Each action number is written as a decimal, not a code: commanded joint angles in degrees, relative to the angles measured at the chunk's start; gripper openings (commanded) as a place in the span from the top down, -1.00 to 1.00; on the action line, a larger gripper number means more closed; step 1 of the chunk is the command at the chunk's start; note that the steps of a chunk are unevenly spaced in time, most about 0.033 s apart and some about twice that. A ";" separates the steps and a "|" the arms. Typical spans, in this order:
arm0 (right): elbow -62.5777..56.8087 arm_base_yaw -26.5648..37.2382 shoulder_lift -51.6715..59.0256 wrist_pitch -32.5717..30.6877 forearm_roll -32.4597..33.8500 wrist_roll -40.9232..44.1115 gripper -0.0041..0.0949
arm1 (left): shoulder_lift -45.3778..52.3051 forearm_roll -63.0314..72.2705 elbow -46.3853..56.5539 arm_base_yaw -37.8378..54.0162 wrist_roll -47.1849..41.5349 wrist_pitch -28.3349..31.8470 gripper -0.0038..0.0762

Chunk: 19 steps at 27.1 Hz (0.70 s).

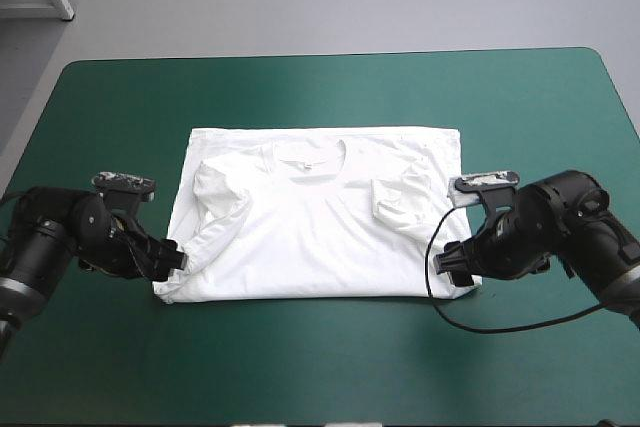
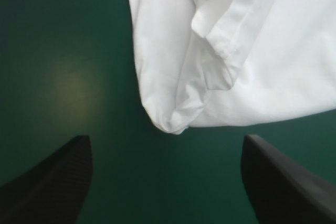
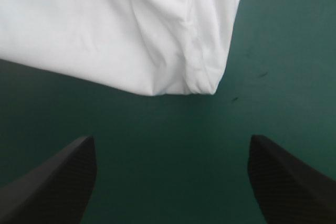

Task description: Fold the cloth

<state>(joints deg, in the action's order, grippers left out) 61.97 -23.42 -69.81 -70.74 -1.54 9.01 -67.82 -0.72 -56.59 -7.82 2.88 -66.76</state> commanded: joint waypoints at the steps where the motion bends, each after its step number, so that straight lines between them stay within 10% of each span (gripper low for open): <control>1: -2.44 -0.09 2.83 0.67 0.15 -0.68 -0.57 | -1.13 1.53 5.43 0.13 -0.19 8.48 -0.50; 11: -8.40 -0.09 2.55 9.71 0.41 -2.80 -0.57 | -14.44 5.01 9.79 0.02 -1.12 19.62 -0.33; 19: -8.40 -0.09 -2.07 15.11 0.41 -3.29 -0.57 | -16.61 8.67 9.79 0.02 -1.12 20.58 0.57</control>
<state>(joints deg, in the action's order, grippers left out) 52.53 -23.42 -70.83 -57.99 -1.54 6.35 -83.71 5.04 -46.93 -7.82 2.24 -49.04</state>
